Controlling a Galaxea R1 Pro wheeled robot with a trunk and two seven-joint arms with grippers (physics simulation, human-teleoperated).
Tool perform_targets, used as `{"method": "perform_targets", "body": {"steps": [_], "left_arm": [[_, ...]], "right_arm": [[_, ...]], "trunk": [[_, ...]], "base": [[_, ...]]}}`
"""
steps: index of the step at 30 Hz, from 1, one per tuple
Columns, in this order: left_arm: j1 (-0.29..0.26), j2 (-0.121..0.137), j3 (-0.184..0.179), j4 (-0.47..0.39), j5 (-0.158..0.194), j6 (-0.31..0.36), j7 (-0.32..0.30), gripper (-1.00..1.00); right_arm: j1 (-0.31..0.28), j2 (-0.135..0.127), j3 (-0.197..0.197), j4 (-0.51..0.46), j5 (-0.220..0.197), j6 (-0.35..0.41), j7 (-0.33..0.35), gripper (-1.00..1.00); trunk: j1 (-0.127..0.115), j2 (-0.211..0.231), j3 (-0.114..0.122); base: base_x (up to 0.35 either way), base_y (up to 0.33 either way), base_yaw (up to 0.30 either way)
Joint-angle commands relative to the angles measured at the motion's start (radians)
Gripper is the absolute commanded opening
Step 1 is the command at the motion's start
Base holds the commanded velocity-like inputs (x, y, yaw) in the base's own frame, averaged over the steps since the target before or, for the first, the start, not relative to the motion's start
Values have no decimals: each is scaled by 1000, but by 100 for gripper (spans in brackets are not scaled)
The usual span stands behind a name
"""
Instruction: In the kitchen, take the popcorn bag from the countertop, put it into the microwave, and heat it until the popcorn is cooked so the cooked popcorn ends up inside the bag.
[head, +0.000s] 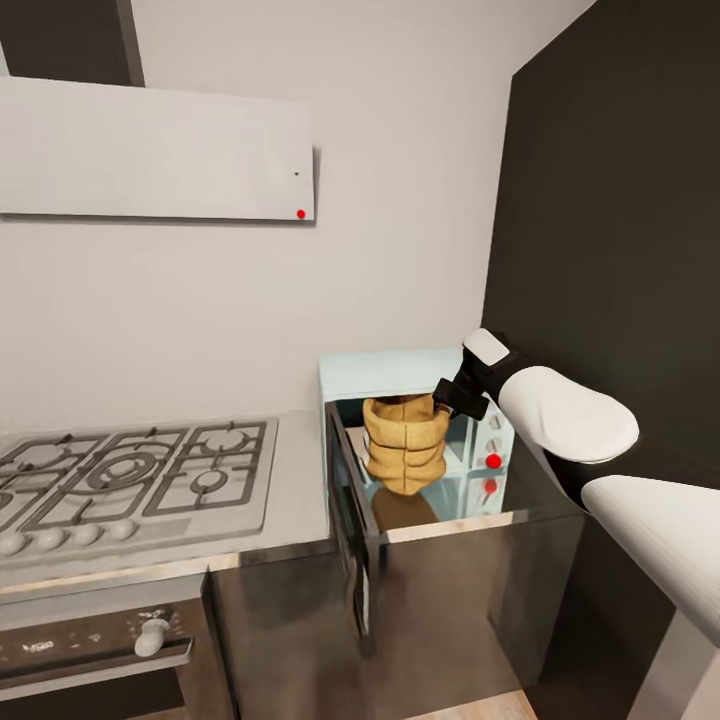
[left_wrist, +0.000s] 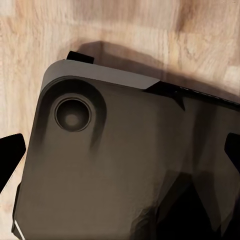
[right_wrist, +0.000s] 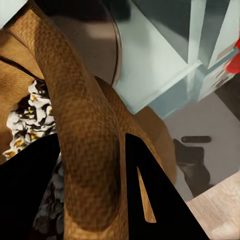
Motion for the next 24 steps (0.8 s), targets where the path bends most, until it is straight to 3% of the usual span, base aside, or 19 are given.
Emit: {"method": "perform_targets", "body": {"steps": [1,8,11,18,21,24], "left_arm": [[0,0,6,-1,4,1,-4,100],[0,0,7,-1,4,2,-3,100],[0,0,6,-1,4,1,-4,100],[0,0,6,-1,4,0,-3,100],[0,0,6,-1,4,1,-3,100],[0,0,6,-1,4,1,-3,100]], "right_arm": [[-1,1,-9,-2,10,6,0,-100],[1,-6,-13,-8,4,13,-5,-100],[0,-8,0,-13,30,33,-6,-100],[-1,-2,45,-12,79,2,-6,-100],[-1,0,44,-10,99,0,-4,-100],[-1,3,34,-5,90,-1,6,-100]], "trunk": [[0,-1,-1],[0,-1,-1],[0,-1,-1],[0,-1,-1],[0,-1,-1],[0,-1,-1]], "base": [[46,29,0],[8,5,0],[0,0,0],[0,0,0],[0,0,0],[0,0,0]]}}
